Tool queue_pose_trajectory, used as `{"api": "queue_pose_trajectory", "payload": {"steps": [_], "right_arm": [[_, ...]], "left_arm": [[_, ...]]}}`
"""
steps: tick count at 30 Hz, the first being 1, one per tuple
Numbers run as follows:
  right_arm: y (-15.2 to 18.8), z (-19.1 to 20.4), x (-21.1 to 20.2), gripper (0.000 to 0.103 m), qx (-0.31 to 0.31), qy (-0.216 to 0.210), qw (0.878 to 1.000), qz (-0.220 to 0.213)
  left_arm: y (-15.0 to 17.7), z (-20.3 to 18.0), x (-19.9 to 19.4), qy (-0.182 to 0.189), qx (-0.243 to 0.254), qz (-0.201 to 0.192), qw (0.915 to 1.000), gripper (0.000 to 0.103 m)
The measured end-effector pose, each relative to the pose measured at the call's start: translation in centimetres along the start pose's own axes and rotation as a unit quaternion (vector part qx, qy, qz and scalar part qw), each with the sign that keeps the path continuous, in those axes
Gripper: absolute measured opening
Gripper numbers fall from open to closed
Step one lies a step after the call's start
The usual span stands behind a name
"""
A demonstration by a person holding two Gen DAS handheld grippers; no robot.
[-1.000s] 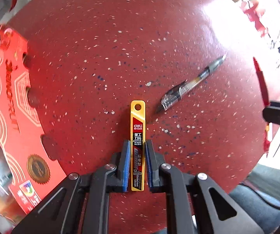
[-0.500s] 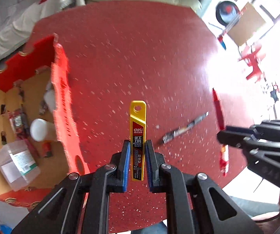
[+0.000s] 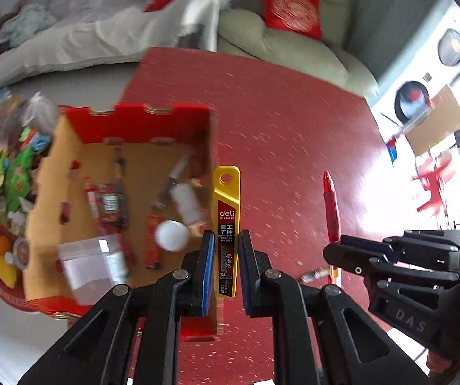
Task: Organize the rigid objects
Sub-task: 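Carry the yellow knife and red pen with both grippers over the cardboard box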
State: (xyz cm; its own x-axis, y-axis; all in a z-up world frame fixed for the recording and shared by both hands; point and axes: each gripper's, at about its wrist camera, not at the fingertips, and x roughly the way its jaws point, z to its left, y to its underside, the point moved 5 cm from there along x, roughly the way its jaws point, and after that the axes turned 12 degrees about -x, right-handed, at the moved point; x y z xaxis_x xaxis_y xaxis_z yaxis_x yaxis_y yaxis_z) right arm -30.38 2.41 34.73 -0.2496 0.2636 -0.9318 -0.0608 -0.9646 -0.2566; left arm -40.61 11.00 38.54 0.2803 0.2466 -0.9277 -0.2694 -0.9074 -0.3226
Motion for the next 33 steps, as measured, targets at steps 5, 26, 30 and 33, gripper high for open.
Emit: {"api": "queue_pose_trajectory", "payload": {"steps": [5, 26, 30, 33], "right_arm": [[-3.3, 4.0, 1.1, 0.011, -0.048, -0.013, 0.999, -0.005], [-8.6, 11.5, 4.7, 0.011, -0.119, -0.03, 0.992, 0.007], [-8.7, 11.4, 4.8, 0.011, -0.12, -0.028, 0.992, 0.011], [-8.8, 11.3, 4.9, 0.011, -0.12, -0.026, 0.992, 0.012]], "left_arm": [[-1.4, 4.2, -1.4, -0.026, -0.045, -0.024, 0.9983, 0.016], [-1.7, 12.3, -0.3, -0.089, -0.118, -0.032, 0.9884, 0.015], [-1.7, 12.6, 0.3, -0.09, -0.116, -0.031, 0.9886, 0.015], [-1.8, 12.5, 0.7, -0.094, -0.11, -0.03, 0.989, 0.015]]}}
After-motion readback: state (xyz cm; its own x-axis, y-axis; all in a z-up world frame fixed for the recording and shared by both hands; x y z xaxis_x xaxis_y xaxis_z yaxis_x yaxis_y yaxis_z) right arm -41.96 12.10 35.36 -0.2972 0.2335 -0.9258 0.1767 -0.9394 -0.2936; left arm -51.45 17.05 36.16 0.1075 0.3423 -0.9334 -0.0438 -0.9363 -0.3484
